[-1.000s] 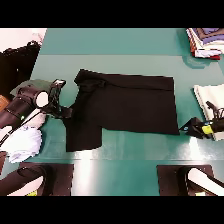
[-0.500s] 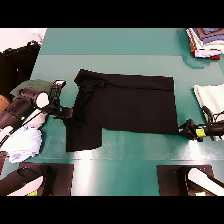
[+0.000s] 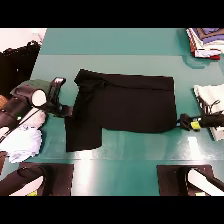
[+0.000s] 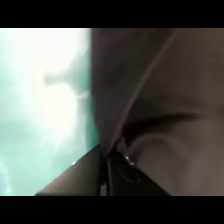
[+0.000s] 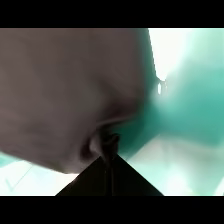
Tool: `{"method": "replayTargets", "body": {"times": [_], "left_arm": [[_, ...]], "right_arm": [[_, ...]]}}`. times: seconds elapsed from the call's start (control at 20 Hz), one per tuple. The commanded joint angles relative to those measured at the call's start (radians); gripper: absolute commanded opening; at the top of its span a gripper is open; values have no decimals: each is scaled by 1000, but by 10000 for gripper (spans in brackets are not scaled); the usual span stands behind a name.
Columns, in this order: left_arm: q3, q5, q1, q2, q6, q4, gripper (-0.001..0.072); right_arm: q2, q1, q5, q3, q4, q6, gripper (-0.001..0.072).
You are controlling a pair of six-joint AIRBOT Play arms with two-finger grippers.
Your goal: Fold the shirts.
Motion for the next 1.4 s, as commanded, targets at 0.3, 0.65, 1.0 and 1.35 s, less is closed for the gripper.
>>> {"method": "replayTargets", "body": {"times": [0.3, 0.65, 1.0, 1.35], "left_arm": [[635, 56, 1, 257, 38, -42, 30], [1181, 127, 1, 286, 30, -38, 29], [1193, 123, 1, 283, 5, -9, 28], [691, 45, 1, 99, -22, 127, 28]], "right_arm": [[195, 35, 37, 813, 48, 33, 13], [195, -95, 54, 1390, 42, 64, 13], [209, -257, 96, 1354, 43, 118, 12], [-117, -45, 317, 1143, -94, 190, 12]]}}
